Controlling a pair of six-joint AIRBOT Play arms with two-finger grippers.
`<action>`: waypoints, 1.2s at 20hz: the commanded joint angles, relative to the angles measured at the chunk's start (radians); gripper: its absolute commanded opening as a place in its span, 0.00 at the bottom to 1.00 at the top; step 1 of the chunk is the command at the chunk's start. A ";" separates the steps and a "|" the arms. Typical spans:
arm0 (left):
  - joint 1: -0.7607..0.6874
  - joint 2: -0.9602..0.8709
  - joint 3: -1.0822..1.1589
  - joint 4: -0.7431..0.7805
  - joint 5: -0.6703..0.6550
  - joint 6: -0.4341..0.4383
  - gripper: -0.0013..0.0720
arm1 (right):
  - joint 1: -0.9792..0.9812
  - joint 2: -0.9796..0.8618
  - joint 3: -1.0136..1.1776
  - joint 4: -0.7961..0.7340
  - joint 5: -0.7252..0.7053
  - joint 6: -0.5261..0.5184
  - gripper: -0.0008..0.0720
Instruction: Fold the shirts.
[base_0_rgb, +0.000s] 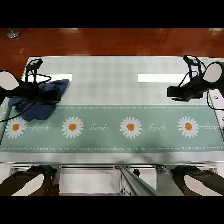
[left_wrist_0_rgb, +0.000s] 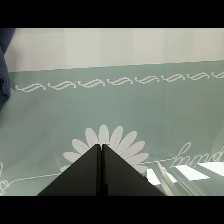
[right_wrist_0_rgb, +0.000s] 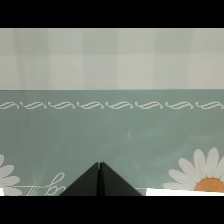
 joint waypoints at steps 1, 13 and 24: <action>-0.001 0.000 0.001 -0.001 0.002 0.000 0.06 | 0.001 0.000 0.001 0.001 0.000 0.001 0.04; 0.003 -0.027 0.023 0.063 0.135 0.009 0.98 | 0.001 -0.016 -0.001 -0.079 -0.056 -0.031 0.86; 0.314 -0.224 0.108 0.435 0.161 -0.234 0.97 | 0.004 -0.023 -0.018 -0.037 0.031 -0.045 0.86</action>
